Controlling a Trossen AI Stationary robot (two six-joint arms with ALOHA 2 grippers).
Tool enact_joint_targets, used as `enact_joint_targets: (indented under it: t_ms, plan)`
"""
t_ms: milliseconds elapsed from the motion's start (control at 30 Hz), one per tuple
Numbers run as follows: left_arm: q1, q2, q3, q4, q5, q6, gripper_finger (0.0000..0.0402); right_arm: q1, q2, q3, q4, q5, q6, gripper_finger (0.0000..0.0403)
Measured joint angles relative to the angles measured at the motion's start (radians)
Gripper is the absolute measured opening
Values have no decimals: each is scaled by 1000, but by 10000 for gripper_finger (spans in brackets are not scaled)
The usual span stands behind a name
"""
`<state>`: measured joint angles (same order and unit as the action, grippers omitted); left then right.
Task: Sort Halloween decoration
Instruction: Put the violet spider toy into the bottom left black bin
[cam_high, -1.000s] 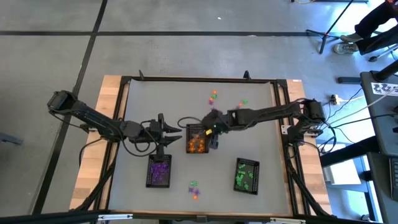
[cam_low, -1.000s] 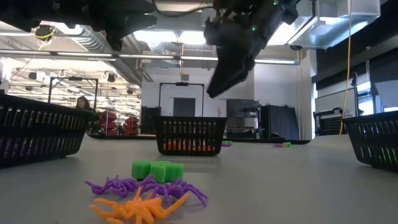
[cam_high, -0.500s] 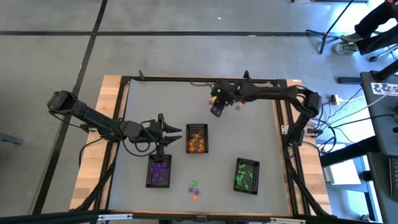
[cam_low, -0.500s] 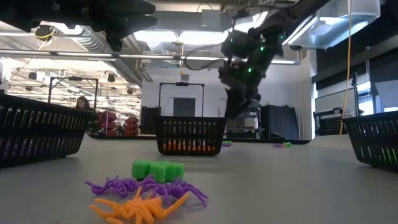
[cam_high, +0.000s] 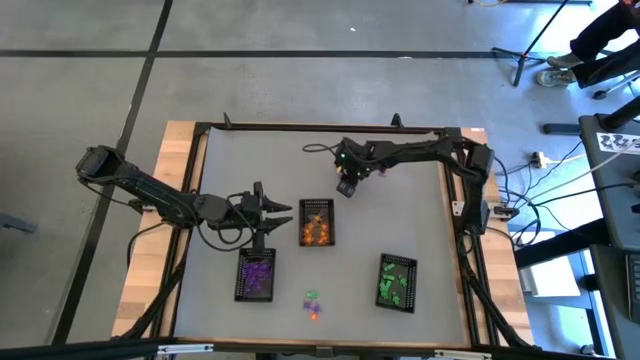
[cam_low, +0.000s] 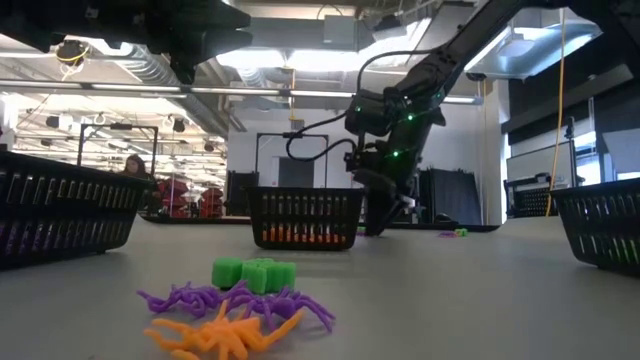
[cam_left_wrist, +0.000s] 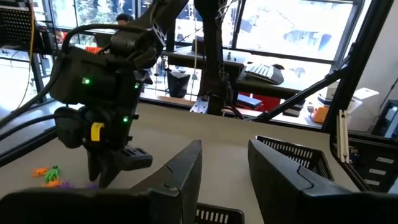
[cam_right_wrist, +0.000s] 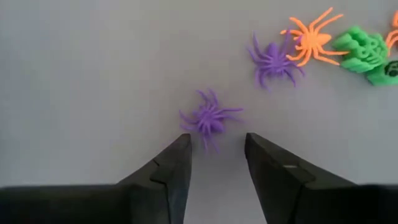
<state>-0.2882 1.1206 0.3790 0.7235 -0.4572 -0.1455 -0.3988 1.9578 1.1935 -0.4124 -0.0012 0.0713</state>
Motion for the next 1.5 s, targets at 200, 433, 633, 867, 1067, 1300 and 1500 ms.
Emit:
enact_joint_targets:
  t_ms: [200, 433, 633, 867, 1067, 1300, 1500]
  plan:
    - [0, 0, 0, -1, -1, 0, 123, 1, 16, 1, 12, 9, -26, 104]
    - [0, 0, 0, -6, -2, 0, 123, 0, 8, 0, 11, 10, -54, 11]
    - [0, 0, 0, -6, -2, 0, 123, 4, -13, -4, -10, 19, -54, 4]
    - [0, 0, 0, -6, -2, -1, 123, 65, -114, -6, -43, 27, -49, 3]
    - [0, 0, 0, -6, -78, -58, 123, 170, -183, -6, -20, 107, -25, 2]
    - [0, 0, 0, -27, -234, -273, 123, 341, -198, -5, 157, 274, -54, 1]
    - [10, 0, 0, -96, -234, -332, 123, 475, -194, -4, 337, 496, -148, 1]
